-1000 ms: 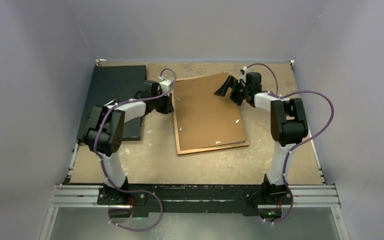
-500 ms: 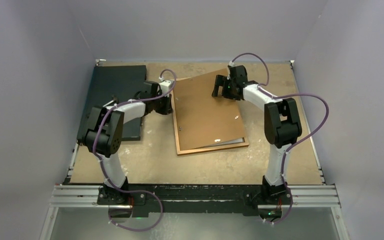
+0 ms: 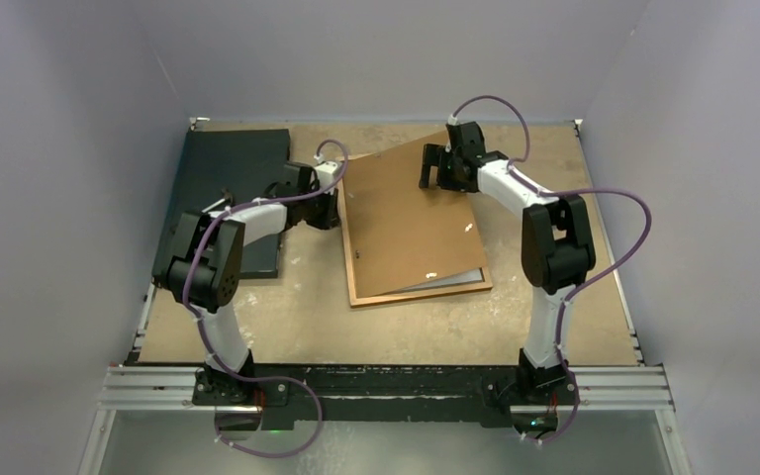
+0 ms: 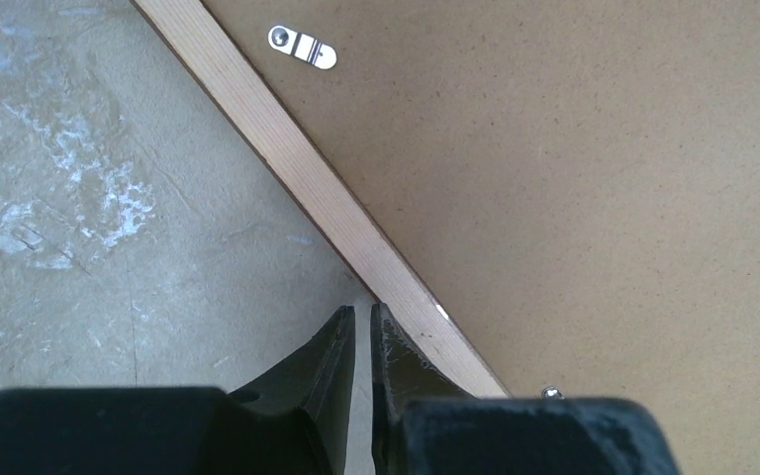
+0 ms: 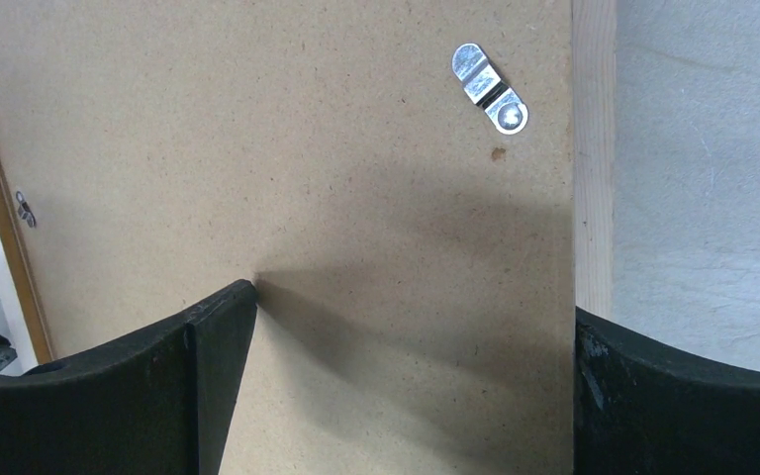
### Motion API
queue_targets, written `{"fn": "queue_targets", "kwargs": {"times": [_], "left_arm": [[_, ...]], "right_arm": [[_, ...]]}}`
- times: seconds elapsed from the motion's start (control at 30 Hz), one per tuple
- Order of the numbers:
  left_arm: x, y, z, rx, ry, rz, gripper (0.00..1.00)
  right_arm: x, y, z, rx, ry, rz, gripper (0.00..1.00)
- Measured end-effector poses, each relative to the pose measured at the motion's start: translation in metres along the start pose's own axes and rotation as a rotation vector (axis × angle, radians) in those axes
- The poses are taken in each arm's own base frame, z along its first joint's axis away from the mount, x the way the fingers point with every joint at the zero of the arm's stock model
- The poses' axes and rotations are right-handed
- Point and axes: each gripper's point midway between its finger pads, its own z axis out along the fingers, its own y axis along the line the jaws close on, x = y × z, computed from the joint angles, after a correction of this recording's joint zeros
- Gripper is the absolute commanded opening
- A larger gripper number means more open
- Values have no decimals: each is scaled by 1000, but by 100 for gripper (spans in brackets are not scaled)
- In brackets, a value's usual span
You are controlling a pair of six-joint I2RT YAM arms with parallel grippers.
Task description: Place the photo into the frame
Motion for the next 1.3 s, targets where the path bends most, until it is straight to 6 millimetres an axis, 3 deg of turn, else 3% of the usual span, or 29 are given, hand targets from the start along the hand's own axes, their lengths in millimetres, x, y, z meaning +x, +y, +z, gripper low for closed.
{"fn": "queue_targets", "kwargs": {"times": [0.43, 0.93, 1.3], "left_arm": [[1, 2, -2, -3, 2, -6, 7], [1, 2, -5, -2, 6, -11, 6], [2, 2, -5, -2, 8, -12, 5]], "right_arm": [[-2, 2, -20, 14, 3, -63, 99], [10, 17, -29, -218, 70, -32, 99], [15, 14, -30, -123, 74, -122, 99]]}}
